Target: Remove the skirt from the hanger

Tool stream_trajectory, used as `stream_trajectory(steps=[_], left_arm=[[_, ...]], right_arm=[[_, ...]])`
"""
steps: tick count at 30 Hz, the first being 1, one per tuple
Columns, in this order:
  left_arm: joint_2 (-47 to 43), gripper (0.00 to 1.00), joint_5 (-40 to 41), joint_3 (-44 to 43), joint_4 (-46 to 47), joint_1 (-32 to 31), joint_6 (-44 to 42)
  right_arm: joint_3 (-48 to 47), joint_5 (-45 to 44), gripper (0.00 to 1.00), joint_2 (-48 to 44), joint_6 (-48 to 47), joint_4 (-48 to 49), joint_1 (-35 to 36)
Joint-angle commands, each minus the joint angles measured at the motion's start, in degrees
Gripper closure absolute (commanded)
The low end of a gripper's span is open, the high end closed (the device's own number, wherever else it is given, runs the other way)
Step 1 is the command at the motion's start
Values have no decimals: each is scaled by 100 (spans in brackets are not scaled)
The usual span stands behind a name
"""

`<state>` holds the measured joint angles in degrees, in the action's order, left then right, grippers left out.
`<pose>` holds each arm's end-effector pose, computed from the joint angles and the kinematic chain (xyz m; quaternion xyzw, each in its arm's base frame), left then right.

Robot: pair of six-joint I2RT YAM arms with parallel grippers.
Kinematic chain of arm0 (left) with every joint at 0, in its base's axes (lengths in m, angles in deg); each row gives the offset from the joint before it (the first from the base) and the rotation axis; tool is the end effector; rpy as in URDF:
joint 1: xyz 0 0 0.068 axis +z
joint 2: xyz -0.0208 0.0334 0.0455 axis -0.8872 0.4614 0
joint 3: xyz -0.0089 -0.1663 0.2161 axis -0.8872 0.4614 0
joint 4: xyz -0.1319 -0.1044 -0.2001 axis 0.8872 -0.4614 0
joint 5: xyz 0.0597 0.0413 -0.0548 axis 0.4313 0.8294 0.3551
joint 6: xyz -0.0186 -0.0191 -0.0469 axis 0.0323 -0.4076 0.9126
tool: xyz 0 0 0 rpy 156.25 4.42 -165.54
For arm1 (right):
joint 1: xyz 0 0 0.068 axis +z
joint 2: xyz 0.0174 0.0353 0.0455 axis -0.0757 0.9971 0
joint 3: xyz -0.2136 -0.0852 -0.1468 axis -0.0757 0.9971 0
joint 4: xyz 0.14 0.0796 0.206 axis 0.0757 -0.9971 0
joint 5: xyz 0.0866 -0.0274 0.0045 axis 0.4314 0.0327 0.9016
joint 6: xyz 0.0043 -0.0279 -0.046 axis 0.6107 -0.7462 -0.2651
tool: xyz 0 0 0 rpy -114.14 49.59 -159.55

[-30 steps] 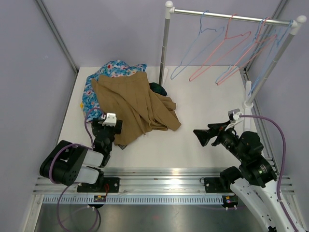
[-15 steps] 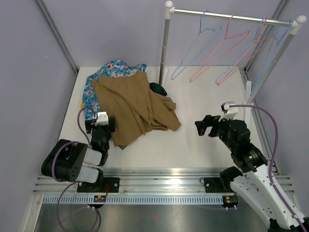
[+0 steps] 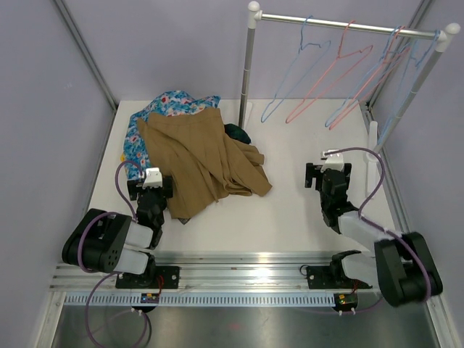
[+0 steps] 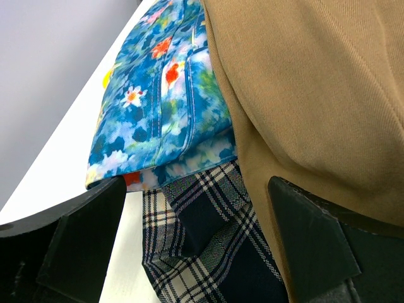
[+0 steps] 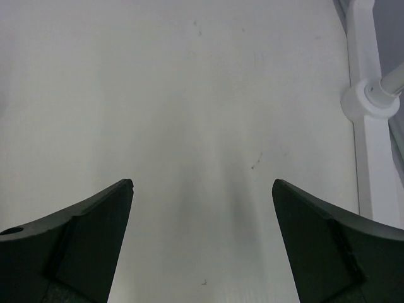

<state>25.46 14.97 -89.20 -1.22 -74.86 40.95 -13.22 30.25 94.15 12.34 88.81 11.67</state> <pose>0.1915 -0.0251 0.1354 -0.0241 0.7423 0.1557 0.6513 0.2131 0.0473 0.1990 -0.0323 0.8002 -0.0963 0.5910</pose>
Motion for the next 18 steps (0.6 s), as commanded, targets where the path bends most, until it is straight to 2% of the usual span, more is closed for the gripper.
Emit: stream_trajectory(steps=[1,2,5,6,8,9,10,11,13,15,18], left_arm=[[-42,1,108,246,1891,39,164],[-33,1,108,246,1891,39,164],[-42,1,99,246,1882,39,164],[-42,1,108,246,1882,39,164],[-51,1,99,246,1882,39,164],[-51,1,99,237,1865,39,172],[-42,1,108,246,1873,39,164],[-33,1,99,237,1873,39,164],[-42,1,99,237,1856,39,164],[-51,1,99,237,1865,39,172],[-51,1,99,237,1865,39,172]], right_arm=[[459,-187,0,1113,102,3084,-544],[478,-160,0,1664,95,3794,-581],[434,121,1,2597,-177,4781,-678],[312,-209,0,2576,110,4429,-878],[171,628,0,2609,438,3996,-1309],[144,1101,1,2811,638,4194,-1546],[66,1149,1,2952,649,4449,-1548],[-57,1298,1,2710,649,3546,-1557],[-6,1545,0,2829,605,3868,-1733],[-75,1519,0,2751,605,3618,-1733],[-5,1510,1,2787,605,3836,-1733]])
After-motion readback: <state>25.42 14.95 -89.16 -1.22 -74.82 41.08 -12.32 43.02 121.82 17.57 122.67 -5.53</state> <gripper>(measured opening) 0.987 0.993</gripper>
